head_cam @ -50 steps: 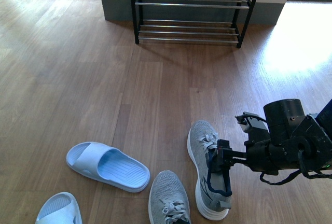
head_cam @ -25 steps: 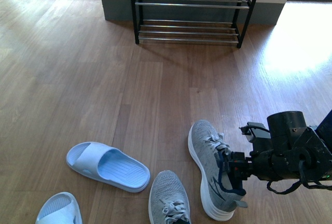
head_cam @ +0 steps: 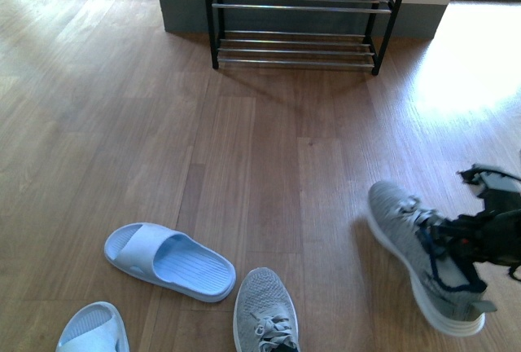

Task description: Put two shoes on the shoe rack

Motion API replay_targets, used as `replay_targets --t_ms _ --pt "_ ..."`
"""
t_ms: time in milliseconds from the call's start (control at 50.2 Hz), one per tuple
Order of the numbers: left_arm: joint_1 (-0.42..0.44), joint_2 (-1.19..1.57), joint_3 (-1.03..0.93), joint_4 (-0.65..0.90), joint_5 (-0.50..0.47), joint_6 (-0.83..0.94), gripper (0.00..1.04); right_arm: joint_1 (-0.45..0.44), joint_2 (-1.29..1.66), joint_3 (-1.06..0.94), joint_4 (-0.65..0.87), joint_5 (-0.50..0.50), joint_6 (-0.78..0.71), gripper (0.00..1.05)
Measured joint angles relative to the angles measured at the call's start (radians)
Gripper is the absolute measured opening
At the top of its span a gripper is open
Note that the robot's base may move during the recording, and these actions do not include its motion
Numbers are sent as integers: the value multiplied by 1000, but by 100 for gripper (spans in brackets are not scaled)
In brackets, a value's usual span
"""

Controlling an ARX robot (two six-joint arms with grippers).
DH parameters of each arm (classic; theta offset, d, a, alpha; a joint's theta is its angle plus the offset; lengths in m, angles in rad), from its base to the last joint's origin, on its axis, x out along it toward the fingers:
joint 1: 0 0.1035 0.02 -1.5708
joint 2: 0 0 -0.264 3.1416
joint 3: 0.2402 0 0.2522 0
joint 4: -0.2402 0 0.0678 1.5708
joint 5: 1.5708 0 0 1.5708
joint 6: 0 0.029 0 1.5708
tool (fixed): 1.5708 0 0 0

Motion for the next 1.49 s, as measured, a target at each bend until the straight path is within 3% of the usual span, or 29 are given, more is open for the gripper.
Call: replay_targets --t_ms 339,677,856,1056,1195,1315,1494 --pt "0 0 0 0 0 0 95 -111 -558 -316 14 -76 -231 1" --pt "0 0 0 0 0 0 95 -179 -1205 -543 -115 -187 -315 1" --pt "0 0 0 0 0 0 95 -259 -1521 -699 -205 -242 -311 1" --pt "0 0 0 0 0 0 95 -240 -1814 -844 -257 -256 -276 1" --pt "0 0 0 0 0 0 95 -291 -2058 -919 -339 -324 -241 1" --pt "0 0 0 0 0 0 95 -297 -2046 -924 -241 -291 -202 1" --pt "0 0 0 0 0 0 95 -243 -2059 -949 -252 -264 -166 1"
